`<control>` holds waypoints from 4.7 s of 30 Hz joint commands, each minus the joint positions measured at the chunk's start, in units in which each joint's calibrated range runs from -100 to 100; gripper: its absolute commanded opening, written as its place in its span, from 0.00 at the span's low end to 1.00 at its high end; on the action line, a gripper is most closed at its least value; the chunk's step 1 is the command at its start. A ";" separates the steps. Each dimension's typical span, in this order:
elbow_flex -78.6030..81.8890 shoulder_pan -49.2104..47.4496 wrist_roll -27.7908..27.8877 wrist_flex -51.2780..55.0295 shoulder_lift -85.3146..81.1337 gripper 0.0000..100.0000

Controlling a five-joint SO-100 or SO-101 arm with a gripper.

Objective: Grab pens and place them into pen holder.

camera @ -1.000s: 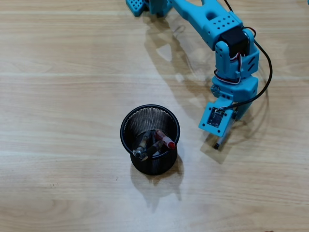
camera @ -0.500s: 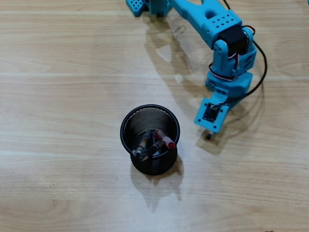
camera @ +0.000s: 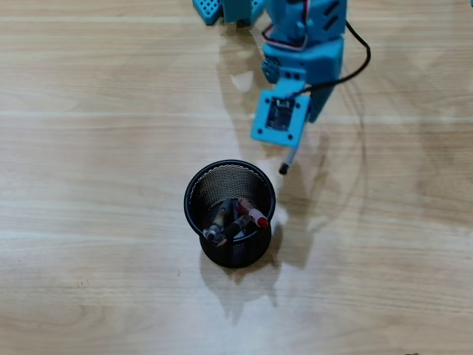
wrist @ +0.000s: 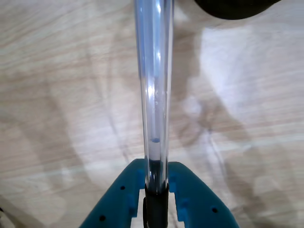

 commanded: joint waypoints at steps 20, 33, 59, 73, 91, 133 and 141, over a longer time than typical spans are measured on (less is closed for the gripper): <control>55.87 16.30 16.54 -76.54 -37.67 0.02; 59.13 20.05 23.03 -100.41 -28.84 0.02; 76.42 19.50 22.98 -123.47 -24.60 0.19; 85.28 18.77 31.41 -122.74 -36.32 0.18; 131.98 18.86 60.42 -122.74 -84.89 0.02; 142.93 21.24 80.57 -45.93 -122.77 0.02; 142.93 21.06 77.33 -46.02 -122.77 0.02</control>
